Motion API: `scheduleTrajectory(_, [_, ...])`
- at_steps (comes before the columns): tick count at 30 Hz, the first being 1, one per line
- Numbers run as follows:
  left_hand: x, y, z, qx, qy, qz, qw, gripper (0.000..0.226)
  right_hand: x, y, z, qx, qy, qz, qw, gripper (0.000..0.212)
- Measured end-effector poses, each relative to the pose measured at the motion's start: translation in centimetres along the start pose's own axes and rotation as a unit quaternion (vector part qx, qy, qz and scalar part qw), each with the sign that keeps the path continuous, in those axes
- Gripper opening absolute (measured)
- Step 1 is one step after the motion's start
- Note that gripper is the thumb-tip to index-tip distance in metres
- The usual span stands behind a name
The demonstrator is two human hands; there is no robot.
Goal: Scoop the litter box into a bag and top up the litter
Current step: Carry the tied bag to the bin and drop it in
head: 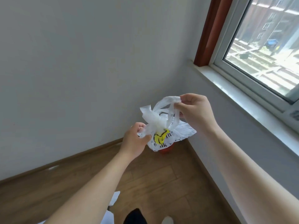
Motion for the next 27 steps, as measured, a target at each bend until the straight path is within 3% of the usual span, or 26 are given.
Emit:
scheduleTrajectory(8, [3.0, 0.1, -15.1, -0.015, -0.046, -0.008, 0.999, 0.022, 1.5, 3.6, -12.8, 0.045, 0.014, 0.043, 0.998, 0.016])
scheduleTrajectory(13, [8.1, -2.4, -24.4, -0.022, -0.126, -0.029, 0.991, 0.028, 3.0, 9.7, -19.8, 0.112, 0.044, 0.079, 0.99, 0.013])
scheduleTrajectory(17, [12.8, -5.4, -30.9, -0.036, -0.177, -0.052, 0.982, 0.033, 4.3, 15.5, -24.7, 0.164, 0.049, 0.091, 0.981, 0.024])
scheduleTrajectory(22, [19.0, -11.1, -36.9, -0.066, -0.211, -0.043, 0.974, 0.026, 6.8, 24.8, -29.5, 0.234, 0.041, 0.098, 0.966, 0.013])
scheduleTrajectory(27, [25.9, -20.2, -41.7, -0.113, -0.226, -0.075, 0.965, 0.037, 10.7, 35.9, -32.4, 0.253, 0.017, 0.109, 0.961, 0.011])
Point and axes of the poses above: each hand's wrist, its own z-axis away from the middle knuckle, its own x-axis out of the palm, y = z × x, the point moved 7 cm from there along -z, towards the middle knuckle, and after that the axes turned 1 degree about -x, right-handed, at the moved point
